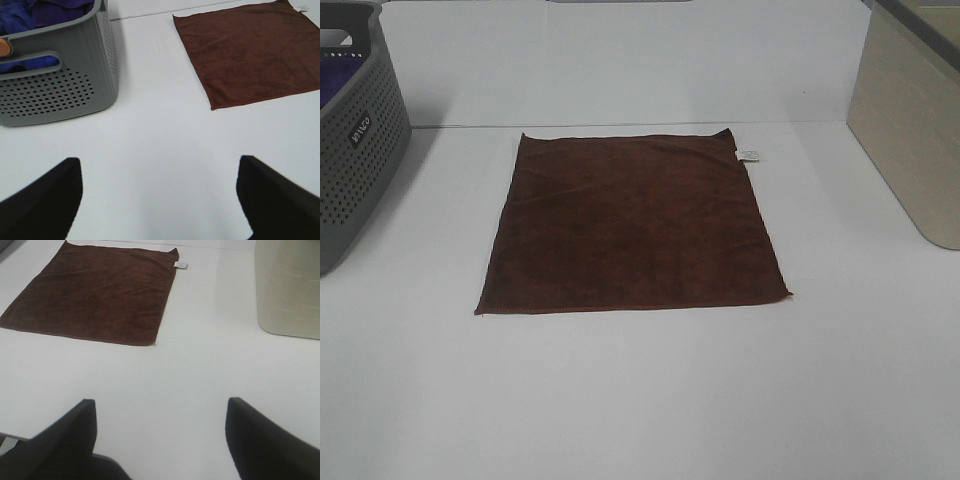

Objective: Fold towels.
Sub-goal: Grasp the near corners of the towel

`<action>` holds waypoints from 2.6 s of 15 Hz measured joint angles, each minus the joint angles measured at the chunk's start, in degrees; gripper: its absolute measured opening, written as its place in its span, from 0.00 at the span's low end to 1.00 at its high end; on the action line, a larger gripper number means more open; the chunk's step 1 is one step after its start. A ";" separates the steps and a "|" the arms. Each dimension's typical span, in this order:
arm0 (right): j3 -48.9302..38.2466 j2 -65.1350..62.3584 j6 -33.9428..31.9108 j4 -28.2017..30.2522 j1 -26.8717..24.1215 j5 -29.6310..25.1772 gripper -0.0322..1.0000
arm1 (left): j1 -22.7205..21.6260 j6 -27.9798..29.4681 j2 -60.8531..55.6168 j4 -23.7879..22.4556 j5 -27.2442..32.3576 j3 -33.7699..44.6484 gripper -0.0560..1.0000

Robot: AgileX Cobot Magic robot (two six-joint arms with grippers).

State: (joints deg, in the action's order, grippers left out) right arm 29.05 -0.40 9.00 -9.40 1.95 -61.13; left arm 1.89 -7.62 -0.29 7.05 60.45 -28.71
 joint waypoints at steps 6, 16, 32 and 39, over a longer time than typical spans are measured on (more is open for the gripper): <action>0.74 16.84 0.00 -0.23 -0.06 9.17 0.70 | 0.00 0.00 6.82 4.93 -25.15 0.46 0.77; 6.13 63.77 0.34 -12.09 -0.06 24.18 0.70 | 0.00 -9.57 57.64 37.82 -40.57 0.40 0.77; 31.00 114.65 30.25 -42.00 -12.09 15.24 0.70 | -0.06 -35.81 115.51 64.17 -24.47 -26.87 0.77; 38.45 122.96 28.53 -41.65 -3.21 13.35 0.67 | 6.19 -37.07 121.81 68.47 -23.26 -33.35 0.77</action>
State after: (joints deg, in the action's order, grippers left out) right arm 67.49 122.56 37.53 -51.05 -1.26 -47.78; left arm 8.08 -44.69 121.52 75.52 37.18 -62.05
